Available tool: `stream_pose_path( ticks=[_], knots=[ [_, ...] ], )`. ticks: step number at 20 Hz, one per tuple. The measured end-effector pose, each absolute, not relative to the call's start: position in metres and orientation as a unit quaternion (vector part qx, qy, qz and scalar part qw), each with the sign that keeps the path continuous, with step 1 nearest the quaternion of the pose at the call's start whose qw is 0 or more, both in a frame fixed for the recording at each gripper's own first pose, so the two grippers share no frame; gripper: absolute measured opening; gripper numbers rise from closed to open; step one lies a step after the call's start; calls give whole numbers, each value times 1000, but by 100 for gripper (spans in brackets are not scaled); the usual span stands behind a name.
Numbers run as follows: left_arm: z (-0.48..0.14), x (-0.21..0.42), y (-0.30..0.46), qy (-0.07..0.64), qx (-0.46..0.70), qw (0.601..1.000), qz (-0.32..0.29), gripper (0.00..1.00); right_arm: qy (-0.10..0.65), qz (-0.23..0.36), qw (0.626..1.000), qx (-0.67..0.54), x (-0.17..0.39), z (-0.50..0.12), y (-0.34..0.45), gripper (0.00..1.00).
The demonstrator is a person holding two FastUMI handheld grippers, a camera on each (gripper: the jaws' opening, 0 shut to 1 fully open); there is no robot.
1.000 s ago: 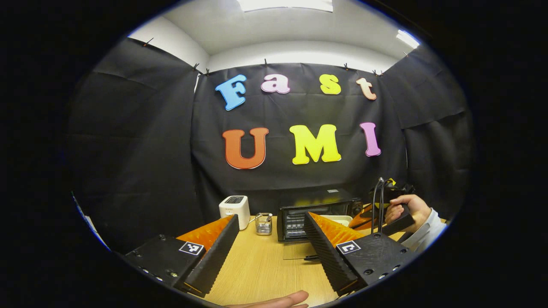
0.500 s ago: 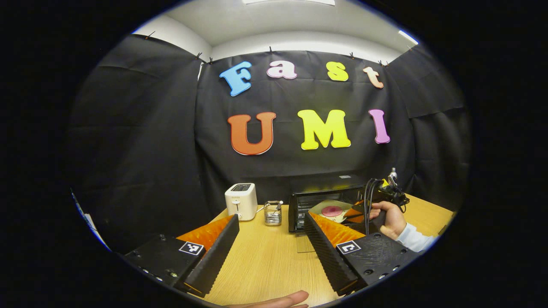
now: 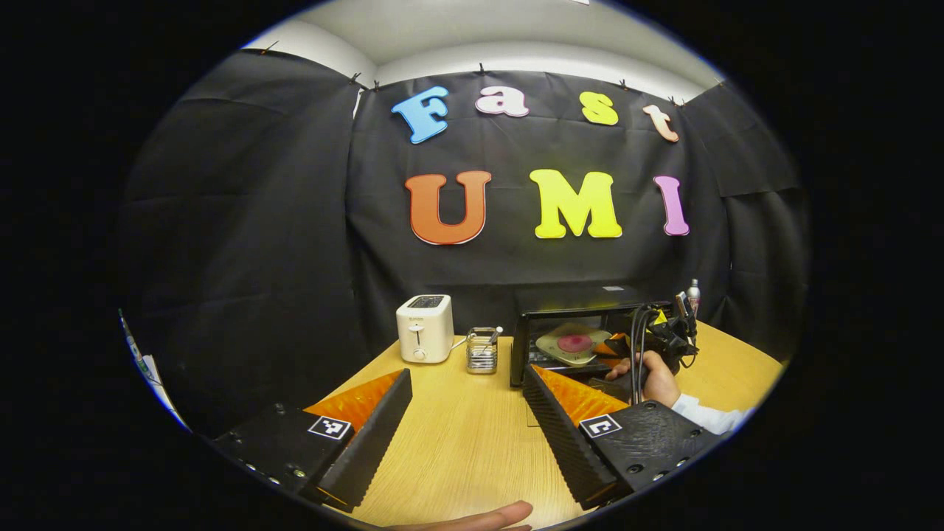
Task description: Open the electric oven with the left hand, put the food in, and close the electric oven.
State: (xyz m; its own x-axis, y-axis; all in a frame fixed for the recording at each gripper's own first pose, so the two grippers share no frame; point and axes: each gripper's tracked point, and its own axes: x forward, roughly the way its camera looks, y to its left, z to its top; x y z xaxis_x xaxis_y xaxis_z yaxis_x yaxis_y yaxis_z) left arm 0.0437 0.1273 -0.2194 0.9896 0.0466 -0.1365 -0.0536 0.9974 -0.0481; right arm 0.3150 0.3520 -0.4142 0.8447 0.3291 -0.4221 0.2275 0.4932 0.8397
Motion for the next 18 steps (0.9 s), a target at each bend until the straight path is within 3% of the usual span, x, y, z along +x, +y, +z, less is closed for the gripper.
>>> stream_pose_path(
  ticks=[4, 5, 6, 7, 8, 9, 11, 14, 15, 18],
  knots=[
    [-226, 48, 120, 79, -26, 996, 20, 97, 214, 46, 861, 459, 319, -398, 350, 12],
    [-227, 48, 119, 81, -25, 996, 22, 97, 203, 47, 871, 446, 320, -396, 350, 2],
    [-228, 48, 119, 83, -25, 996, 22, 97, 194, 55, 878, 435, 317, -391, 353, 12],
    [-228, 48, 118, 83, -25, 996, 23, 97, 186, 61, 884, 424, 316, -386, 354, 5],
    [-228, 48, 118, 83, -26, 996, 22, 97, 179, 63, 891, 412, 313, -383, 355, 5],
    [-228, 46, 117, 84, -27, 996, 22, 97, 171, 63, 897, 403, 313, -383, 352, 17],
    [-228, 42, 118, 84, -30, 996, 23, 97, 169, 63, 909, 376, 311, -388, 346, 15],
    [-225, 38, 116, 82, -34, 996, 20, 97, 180, 60, 925, 328, 313, -398, 336, 32],
    [-225, 37, 117, 81, -34, 996, 20, 97, 188, 70, 929, 311, 311, -399, 334, 46],
    [-229, 38, 116, 85, -32, 996, 24, 96, 209, 111, 936, 261, 308, -404, 331, 65]
  ],
)
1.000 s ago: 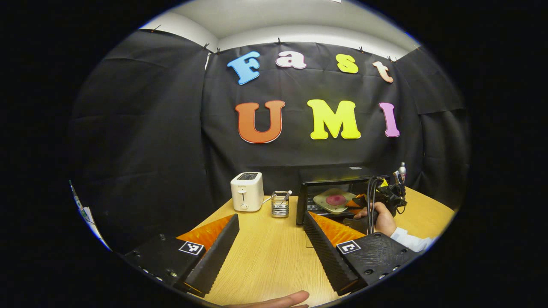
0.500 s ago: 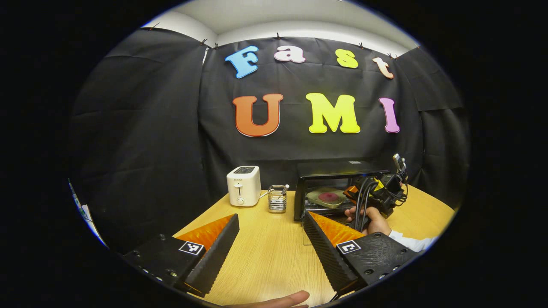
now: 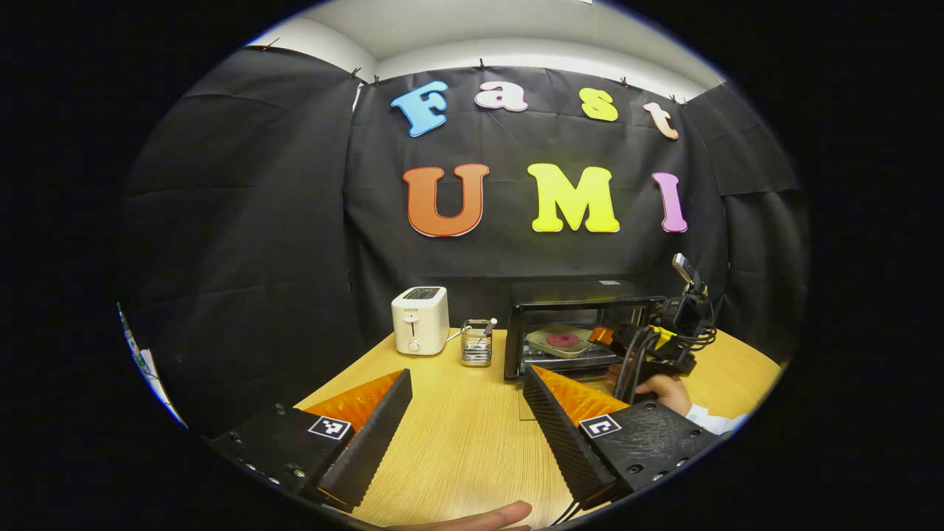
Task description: Open the electric oven with the left hand, put the food in, and close the electric oven.
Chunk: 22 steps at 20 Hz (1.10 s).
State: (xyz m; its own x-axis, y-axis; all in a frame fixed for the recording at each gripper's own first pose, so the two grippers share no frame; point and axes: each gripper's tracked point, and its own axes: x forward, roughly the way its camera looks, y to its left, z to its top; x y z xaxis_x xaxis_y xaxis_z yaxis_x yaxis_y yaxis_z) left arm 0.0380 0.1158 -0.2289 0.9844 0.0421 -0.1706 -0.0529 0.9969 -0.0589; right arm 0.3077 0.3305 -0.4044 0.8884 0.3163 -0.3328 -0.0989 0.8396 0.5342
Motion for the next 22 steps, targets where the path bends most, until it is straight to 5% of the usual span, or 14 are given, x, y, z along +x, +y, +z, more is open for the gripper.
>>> stream_pose_path(
  ticks=[4, 6, 22],
  knots=[
    [-247, 47, 93, 108, -40, 993, 2, 97, 166, 138, 960, 176, 283, -382, 302, 73],
    [-261, 54, 77, 123, -38, 992, -14, 97, 136, 146, 972, 126, 259, -361, 288, 96],
    [-385, 94, -78, 276, -35, 951, -139, 97, -6, 113, 994, -8, 175, -219, 163, 96]
  ],
)
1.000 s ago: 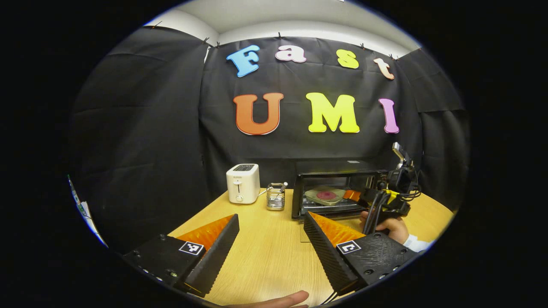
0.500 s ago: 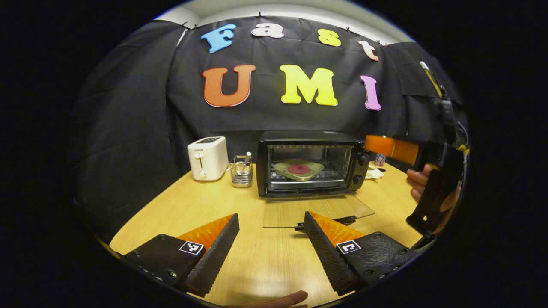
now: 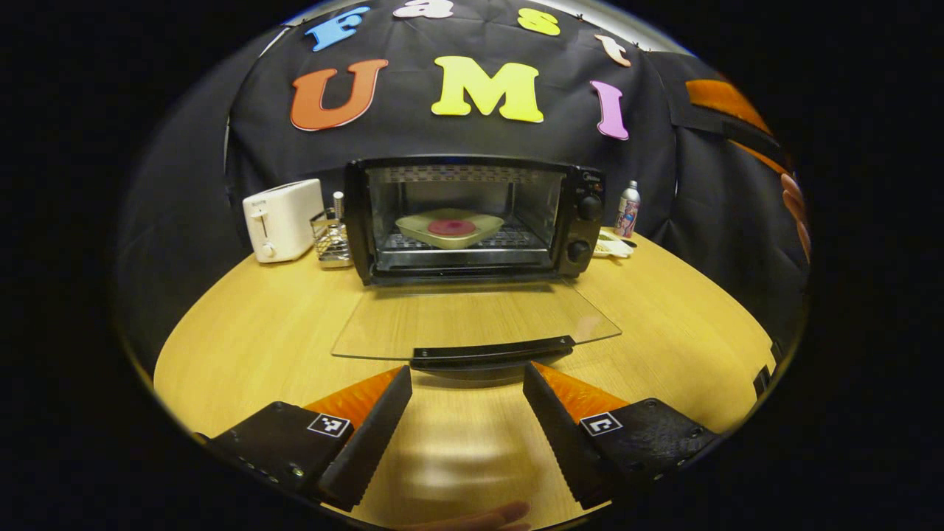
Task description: Open the electric oven with the left hand, put the food in, and close the electric oven.
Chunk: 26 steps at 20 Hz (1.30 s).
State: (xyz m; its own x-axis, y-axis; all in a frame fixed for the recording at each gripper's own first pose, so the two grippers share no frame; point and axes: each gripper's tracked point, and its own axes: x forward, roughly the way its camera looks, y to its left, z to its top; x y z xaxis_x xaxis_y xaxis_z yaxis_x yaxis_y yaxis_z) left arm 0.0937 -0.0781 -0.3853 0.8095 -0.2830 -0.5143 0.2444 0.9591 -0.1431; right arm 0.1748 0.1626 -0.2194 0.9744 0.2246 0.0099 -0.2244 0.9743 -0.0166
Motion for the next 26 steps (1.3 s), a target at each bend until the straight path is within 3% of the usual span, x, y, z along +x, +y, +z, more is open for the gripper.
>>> stream_pose_path(
  ticks=[5, 12, 26],
  knots=[
    [-417, 99, -94, 330, -39, 933, -137, 98, -8, 107, 994, -8, 174, -218, 130, 96],
    [-417, 108, -96, 334, -20, 935, -122, 99, 20, 99, 995, 24, 180, -236, 98, 96],
    [-370, 158, -83, 241, 2, 965, -107, 98, 20, 104, 993, 55, 150, -229, 86, 96]
  ],
)
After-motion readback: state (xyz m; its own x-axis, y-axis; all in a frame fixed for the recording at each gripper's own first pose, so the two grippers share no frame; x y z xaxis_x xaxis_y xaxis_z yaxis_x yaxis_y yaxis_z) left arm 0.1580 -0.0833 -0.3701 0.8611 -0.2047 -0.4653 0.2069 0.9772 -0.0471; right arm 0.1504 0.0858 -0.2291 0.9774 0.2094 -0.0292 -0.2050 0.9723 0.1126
